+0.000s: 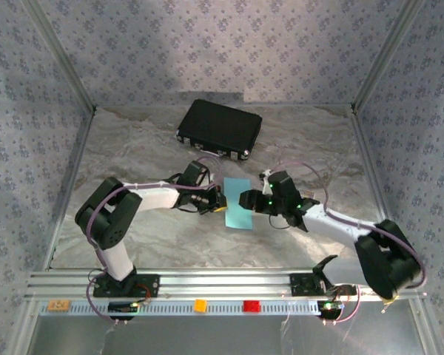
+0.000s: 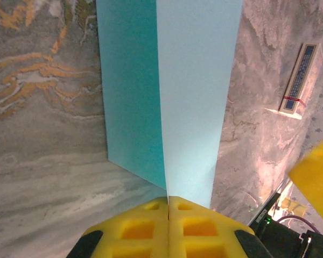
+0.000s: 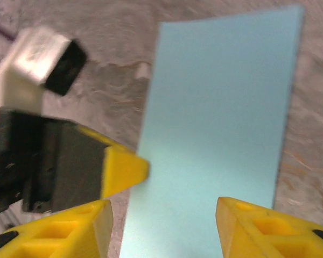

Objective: Fold a paper plane with a square sheet of paper (pick it up from the middle)
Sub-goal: Third fold the triangle at the center of the table.

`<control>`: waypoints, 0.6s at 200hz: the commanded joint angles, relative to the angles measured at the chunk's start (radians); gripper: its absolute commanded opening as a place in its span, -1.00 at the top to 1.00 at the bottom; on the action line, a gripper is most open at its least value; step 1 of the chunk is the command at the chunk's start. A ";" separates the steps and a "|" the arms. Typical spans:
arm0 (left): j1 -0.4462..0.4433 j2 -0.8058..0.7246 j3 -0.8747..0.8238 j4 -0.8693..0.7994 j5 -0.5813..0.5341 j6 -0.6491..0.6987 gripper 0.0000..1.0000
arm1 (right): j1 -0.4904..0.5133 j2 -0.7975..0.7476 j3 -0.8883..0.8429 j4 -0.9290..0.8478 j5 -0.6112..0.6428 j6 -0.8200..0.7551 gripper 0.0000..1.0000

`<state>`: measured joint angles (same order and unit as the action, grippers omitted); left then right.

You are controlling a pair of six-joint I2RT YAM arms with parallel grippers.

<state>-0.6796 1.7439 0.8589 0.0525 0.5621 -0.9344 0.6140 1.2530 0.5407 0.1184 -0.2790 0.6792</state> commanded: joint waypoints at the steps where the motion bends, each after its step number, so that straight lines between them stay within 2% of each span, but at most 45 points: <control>1: 0.008 -0.043 -0.014 -0.020 0.027 -0.015 1.00 | 0.096 -0.056 0.010 -0.100 0.206 -0.230 -0.11; 12: 0.010 -0.046 -0.013 -0.026 0.027 -0.015 1.00 | 0.155 -0.073 -0.008 -0.079 0.273 -0.296 -0.15; 20: 0.012 -0.047 -0.012 -0.026 0.027 -0.017 1.00 | 0.207 -0.076 -0.021 -0.062 0.337 -0.345 -0.33; 25: 0.013 -0.048 -0.013 -0.025 0.027 -0.017 1.00 | 0.235 -0.075 -0.026 -0.052 0.362 -0.379 -0.37; 61: 0.014 -0.045 -0.011 -0.024 0.025 -0.020 1.00 | 0.413 -0.014 -0.041 0.019 0.468 -0.603 -0.33; 75: 0.015 -0.046 -0.012 -0.023 0.025 -0.020 1.00 | 0.478 0.026 -0.055 0.081 0.548 -0.673 -0.33; 120: 0.015 -0.044 -0.010 -0.022 0.028 -0.020 1.00 | 0.593 0.208 -0.015 0.163 0.774 -0.764 -0.35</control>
<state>-0.6693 1.7237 0.8543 0.0456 0.5652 -0.9489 1.1633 1.3849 0.5018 0.2157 0.2970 0.0227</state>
